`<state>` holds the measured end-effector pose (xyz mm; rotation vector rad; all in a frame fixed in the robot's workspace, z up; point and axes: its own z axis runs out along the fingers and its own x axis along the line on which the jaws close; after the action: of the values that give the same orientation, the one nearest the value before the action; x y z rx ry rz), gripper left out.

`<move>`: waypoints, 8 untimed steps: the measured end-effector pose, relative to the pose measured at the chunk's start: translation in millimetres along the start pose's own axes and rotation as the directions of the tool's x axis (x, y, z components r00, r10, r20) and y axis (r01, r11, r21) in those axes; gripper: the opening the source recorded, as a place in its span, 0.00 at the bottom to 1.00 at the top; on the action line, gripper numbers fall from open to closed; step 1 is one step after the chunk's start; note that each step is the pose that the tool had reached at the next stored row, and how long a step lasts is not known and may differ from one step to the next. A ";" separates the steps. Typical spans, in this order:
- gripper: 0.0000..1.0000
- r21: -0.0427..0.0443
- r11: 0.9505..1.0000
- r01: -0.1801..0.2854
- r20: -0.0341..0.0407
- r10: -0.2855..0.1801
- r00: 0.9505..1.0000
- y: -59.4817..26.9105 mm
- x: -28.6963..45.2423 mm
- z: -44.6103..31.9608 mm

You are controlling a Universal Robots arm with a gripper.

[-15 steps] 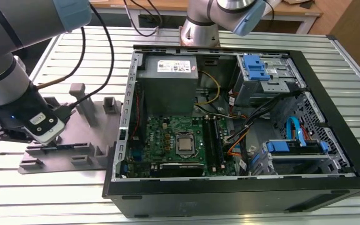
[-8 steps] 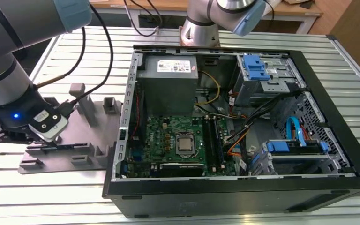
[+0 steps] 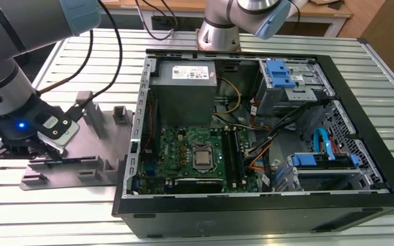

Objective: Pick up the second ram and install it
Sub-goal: 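Pick up the second ram and move it above second insertion slot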

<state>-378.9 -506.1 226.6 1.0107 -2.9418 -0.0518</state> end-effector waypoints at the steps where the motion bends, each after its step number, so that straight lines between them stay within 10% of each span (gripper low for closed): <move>1: 0.07 0.000 1.000 0.019 -0.001 -0.019 1.000 0.0 0.0 0.0; 8: 0.07 0.002 0.991 0.136 -0.006 -0.136 0.991 0.0 0.0 0.4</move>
<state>-378.9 -506.1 226.2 1.2089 -2.8637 -0.0484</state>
